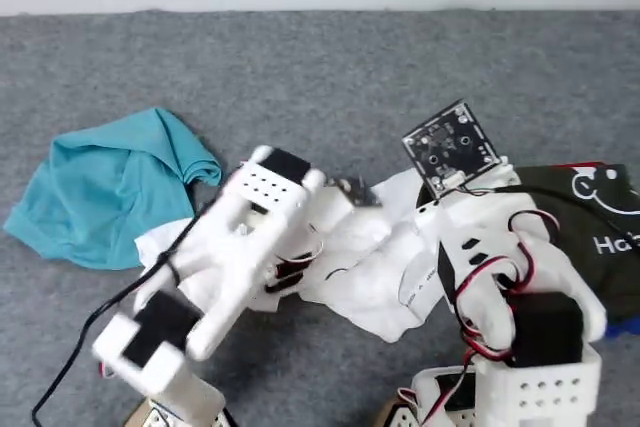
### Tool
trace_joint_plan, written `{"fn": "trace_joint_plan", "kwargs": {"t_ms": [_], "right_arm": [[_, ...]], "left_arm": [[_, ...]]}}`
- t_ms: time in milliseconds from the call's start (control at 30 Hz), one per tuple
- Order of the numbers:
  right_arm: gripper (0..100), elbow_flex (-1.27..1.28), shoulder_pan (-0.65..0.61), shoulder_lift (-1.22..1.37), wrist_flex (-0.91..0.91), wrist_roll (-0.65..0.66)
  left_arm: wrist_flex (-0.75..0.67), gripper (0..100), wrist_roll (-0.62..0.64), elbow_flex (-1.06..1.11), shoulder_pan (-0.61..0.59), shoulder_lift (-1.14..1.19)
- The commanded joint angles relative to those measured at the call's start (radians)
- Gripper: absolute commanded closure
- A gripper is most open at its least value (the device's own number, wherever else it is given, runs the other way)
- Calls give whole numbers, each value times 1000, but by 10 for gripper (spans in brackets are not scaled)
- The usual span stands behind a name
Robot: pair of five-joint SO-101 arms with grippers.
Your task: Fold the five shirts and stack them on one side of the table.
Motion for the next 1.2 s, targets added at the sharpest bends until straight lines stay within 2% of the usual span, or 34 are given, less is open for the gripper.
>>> {"fn": "trace_joint_plan", "kwargs": {"t_ms": [0, 133, 400, 500, 633, 800, 1033, 1167], "right_arm": [[988, -5, 16, -12, -18, -5], [988, -9, 19, -12, -18, -8], [988, -44, 70, -12, -7, -11], [988, -169, 111, -13, 21, -12], [988, -428, 120, -7, 107, -12], [988, -744, 127, -2, 176, -12], [988, -1080, 128, -2, 248, -77], [988, -1148, 151, -1, 246, -81]], "left_arm": [[28, 986, -18, -36, -25, -236], [28, 986, -18, -36, -104, -448], [25, 986, -17, -36, -374, -781], [15, 986, -17, -36, -437, -888], [-72, 986, -17, -36, -503, -1039], [-189, 986, -17, -30, -522, -1157], [-189, 986, -15, -53, -522, -1177], [-186, 986, -11, -188, -520, -1177]]}}
